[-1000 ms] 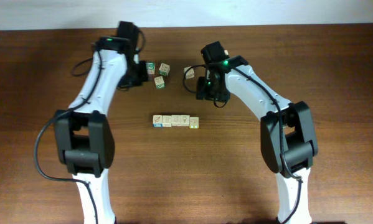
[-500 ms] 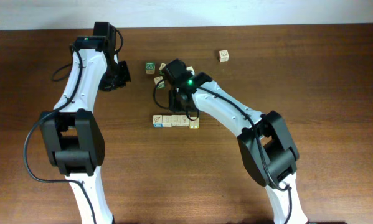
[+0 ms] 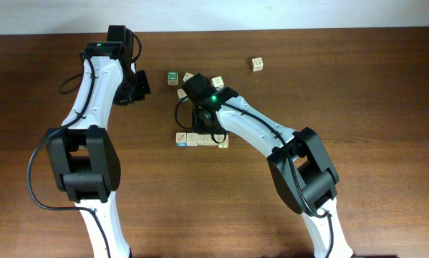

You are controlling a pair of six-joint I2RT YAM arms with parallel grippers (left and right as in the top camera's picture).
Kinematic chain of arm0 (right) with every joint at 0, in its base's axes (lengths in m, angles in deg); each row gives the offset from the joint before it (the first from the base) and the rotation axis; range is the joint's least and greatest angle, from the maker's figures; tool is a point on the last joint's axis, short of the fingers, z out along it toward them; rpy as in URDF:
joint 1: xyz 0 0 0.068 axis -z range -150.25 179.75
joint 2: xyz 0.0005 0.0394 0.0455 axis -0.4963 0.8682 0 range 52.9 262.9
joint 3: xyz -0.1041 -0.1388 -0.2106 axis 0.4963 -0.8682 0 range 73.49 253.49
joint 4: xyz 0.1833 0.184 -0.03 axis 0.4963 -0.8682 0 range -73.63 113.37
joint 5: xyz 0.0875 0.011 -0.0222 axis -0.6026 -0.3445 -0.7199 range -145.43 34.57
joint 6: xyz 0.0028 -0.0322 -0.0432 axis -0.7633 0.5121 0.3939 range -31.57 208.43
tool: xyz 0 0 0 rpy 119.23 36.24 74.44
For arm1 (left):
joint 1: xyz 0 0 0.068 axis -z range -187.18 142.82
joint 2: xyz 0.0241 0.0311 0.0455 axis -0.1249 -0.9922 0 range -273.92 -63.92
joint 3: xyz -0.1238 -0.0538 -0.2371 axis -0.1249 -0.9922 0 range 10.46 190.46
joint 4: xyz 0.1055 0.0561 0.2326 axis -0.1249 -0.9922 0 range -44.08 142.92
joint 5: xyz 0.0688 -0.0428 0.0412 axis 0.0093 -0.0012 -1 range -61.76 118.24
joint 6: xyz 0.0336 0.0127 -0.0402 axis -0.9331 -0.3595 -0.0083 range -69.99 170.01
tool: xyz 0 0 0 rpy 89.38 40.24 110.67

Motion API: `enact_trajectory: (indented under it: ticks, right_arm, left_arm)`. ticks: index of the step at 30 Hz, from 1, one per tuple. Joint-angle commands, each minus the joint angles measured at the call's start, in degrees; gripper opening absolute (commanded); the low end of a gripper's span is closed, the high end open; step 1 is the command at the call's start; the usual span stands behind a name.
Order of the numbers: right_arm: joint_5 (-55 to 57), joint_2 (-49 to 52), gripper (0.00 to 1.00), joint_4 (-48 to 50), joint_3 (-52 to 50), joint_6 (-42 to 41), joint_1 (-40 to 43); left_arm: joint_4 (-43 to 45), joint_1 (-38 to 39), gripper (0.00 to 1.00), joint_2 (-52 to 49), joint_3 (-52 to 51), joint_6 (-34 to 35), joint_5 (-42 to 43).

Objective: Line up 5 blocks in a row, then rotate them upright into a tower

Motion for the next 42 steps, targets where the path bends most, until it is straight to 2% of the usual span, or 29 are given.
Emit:
enact_trajectory:
  ticks: [1,42]
  right_arm:
    - [-0.15,0.55,0.27,-0.28,-0.50,-0.50,-0.33]
    - [-2.34,0.55,0.28,-1.31,-0.50,2.58,-0.33]
  left_arm:
    - [-0.26,-0.09,0.18,-0.20,0.48,-0.68,-0.61]
    - [-1.53,-0.09,0.18,-0.20,0.48,-0.68,-0.61]
